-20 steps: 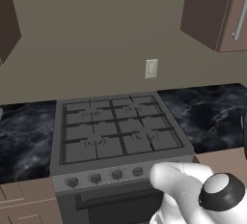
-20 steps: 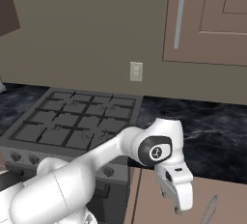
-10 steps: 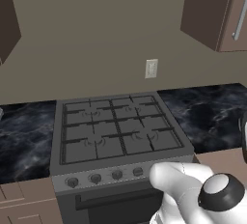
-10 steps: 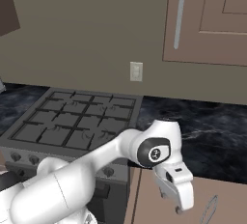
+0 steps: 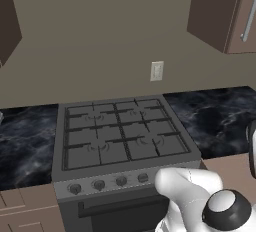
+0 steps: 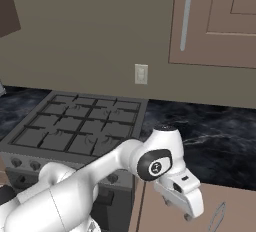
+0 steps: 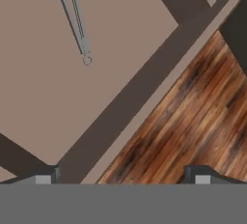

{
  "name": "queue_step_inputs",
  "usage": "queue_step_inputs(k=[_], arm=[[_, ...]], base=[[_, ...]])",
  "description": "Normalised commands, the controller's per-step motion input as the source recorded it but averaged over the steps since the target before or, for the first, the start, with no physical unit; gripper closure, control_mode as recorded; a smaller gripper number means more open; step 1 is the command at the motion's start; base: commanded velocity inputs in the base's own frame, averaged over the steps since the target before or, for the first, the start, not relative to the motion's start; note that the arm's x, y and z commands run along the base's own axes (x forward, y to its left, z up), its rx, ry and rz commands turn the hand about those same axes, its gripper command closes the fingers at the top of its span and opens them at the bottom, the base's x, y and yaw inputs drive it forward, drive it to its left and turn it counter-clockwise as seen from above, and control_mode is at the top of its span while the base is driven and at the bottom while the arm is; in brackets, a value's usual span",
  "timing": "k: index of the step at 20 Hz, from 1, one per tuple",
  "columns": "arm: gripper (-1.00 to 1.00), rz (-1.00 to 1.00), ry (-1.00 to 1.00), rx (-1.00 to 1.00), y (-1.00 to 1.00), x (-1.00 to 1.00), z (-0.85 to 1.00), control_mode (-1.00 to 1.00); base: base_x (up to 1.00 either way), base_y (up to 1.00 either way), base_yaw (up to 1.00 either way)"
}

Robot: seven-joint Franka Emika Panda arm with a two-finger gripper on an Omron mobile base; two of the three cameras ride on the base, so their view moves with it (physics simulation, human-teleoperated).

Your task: Take the tongs from the drawer on the right and place them on the dining counter next to the tray containing the kebab skewer.

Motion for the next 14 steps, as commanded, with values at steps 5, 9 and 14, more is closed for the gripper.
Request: queue_step_inputs(k=[5, 9, 14], arm=[[-1.00, 0.09, 0.05, 0.01, 0.00, 0.16, -0.03, -1.00], [-1.00, 0.07, 0.08, 0.04, -0.07, 0.12, -0.01, -1.00], [-1.00, 0.13, 0.05, 0.07, -0.20, 0.04, -0.08, -1.00]], base=[[0.00, 0.00, 0.00], [0.00, 0.00, 0.00], [0.00, 0.00, 0.00]])
